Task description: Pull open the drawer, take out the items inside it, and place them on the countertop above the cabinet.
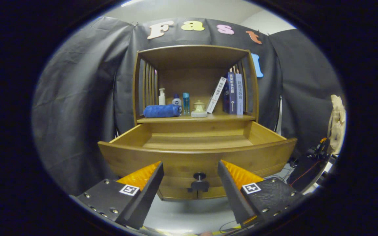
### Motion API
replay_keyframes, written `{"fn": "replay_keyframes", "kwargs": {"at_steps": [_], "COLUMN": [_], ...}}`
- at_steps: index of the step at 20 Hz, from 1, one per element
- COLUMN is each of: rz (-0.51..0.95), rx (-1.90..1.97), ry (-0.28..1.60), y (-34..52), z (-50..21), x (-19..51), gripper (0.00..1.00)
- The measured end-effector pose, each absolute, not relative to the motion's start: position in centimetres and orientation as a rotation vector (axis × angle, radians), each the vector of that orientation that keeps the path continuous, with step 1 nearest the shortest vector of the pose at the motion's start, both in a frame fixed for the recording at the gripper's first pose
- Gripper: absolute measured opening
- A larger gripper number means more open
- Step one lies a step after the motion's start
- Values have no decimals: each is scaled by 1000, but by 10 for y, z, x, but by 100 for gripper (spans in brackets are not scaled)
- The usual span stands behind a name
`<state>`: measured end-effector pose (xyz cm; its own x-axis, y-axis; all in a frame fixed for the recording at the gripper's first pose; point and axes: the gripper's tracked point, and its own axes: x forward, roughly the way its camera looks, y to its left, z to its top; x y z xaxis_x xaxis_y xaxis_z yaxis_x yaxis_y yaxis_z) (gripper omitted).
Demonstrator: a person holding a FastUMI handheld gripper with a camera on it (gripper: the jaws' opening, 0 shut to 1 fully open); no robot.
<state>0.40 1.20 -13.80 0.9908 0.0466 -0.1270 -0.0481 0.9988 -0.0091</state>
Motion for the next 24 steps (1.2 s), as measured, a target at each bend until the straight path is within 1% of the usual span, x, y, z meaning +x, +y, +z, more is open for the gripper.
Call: {"fn": "replay_keyframes", "kwargs": {"at_steps": [6, 9, 15, 24], "rz": [2, -11, 16, 26], "rx": [3, 16, 6, 24], "ry": [176, 153, 121, 139], "y": [-4, -6, -7, -5], "z": [-175, -181, -180, -170], "x": [42, 51, 66, 129], "gripper": [98, 98, 98, 98]}}
